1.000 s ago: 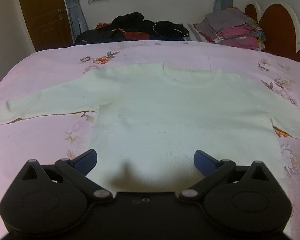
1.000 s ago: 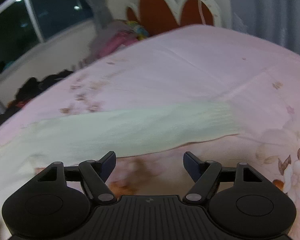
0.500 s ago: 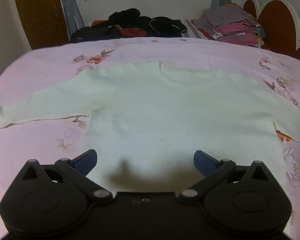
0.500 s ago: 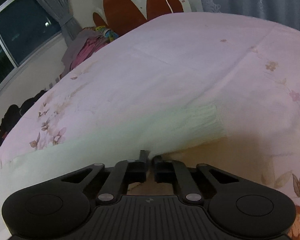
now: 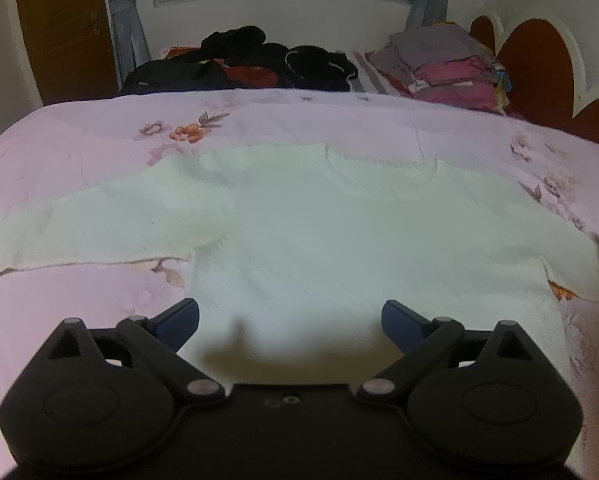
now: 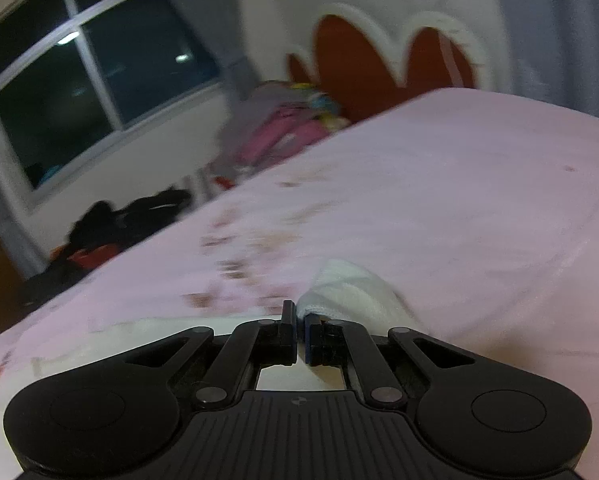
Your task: Fold small clothes
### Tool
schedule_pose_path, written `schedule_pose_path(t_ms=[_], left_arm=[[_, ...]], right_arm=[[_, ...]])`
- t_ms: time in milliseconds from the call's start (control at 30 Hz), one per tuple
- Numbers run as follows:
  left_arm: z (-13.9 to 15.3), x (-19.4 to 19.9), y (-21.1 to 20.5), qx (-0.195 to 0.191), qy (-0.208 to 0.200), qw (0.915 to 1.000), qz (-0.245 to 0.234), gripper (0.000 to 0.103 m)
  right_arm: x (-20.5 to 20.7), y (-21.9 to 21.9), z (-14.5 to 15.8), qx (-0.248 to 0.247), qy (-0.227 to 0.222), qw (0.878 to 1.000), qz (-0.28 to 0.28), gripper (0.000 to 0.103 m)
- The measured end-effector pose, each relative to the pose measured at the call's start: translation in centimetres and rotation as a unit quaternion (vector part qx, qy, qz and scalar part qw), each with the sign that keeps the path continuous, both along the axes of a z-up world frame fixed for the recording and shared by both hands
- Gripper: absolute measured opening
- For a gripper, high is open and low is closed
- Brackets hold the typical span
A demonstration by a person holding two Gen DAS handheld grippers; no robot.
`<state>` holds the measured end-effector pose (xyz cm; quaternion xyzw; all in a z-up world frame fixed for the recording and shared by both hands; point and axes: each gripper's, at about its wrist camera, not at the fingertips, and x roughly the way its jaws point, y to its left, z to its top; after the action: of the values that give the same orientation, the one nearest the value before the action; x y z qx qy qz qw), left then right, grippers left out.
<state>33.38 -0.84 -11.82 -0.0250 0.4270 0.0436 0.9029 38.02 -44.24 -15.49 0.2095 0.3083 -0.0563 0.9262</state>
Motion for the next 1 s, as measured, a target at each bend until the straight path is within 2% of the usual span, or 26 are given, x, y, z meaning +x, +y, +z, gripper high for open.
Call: schedule_pose_path(t_ms=[167, 400, 467, 600, 633, 667, 700, 733, 800, 867, 1000], left_arm=[[-0.1, 0.1, 2.9, -0.007, -0.011, 0.9999, 0.006, 0.098], [-0.4, -0.2, 7.7, -0.009, -0.018, 0.9994, 0.029, 0.098], [-0.4, 0.0, 8.4, -0.016, -0.018, 0.9992, 0.031, 0.098], [-0.6, 0.9, 8.7, -0.028, -0.022, 0.999, 0.027, 0.098], [-0.7, 1.1, 8.6, -0.031, -0.022, 0.999, 0.023, 0.098], [-0.8, 1.3, 8.3, -0.036, -0.022, 0.999, 0.017, 0.098], [-0.9, 1.7, 7.8, -0.044, -0.023, 0.9987, 0.007, 0.098], [-1.0, 1.9, 7.3, -0.049, -0.024, 0.9985, 0.0, 0.098], [-1.2, 2.5, 6.3, -0.056, -0.027, 0.998, -0.013, 0.098], [-1.5, 3.0, 5.3, -0.062, -0.033, 0.9971, -0.03, 0.098], [-2.2, 3.9, 2.2, -0.072, -0.037, 0.9927, -0.09, 0.094]], right_arm=[[3.2, 9.7, 0.6, 0.024, -0.024, 0.996, 0.086, 0.003], [5.5, 23.9, -1.7, 0.03, -0.002, 0.977, 0.211, 0.003], [5.5, 26.4, -2.8, 0.036, 0.012, 0.969, 0.245, 0.003], [5.4, 29.1, -4.2, 0.028, 0.035, 0.963, 0.267, 0.006], [5.5, 29.2, -4.3, 0.028, 0.039, 0.962, 0.27, 0.009], [5.3, 29.3, -4.4, 0.031, 0.04, 0.961, 0.273, 0.027], [5.2, 29.3, -4.2, 0.029, 0.038, 0.96, 0.276, 0.057], [4.7, 29.2, -3.9, 0.022, 0.03, 0.96, 0.279, 0.068], [4.3, 28.9, -3.5, 0.018, 0.022, 0.953, 0.301, 0.071], [3.7, 28.2, -2.9, 0.042, 0.018, 0.95, 0.308, 0.07], [2.4, 24.3, -1.6, 0.02, 0.011, 0.966, 0.259, 0.071]])
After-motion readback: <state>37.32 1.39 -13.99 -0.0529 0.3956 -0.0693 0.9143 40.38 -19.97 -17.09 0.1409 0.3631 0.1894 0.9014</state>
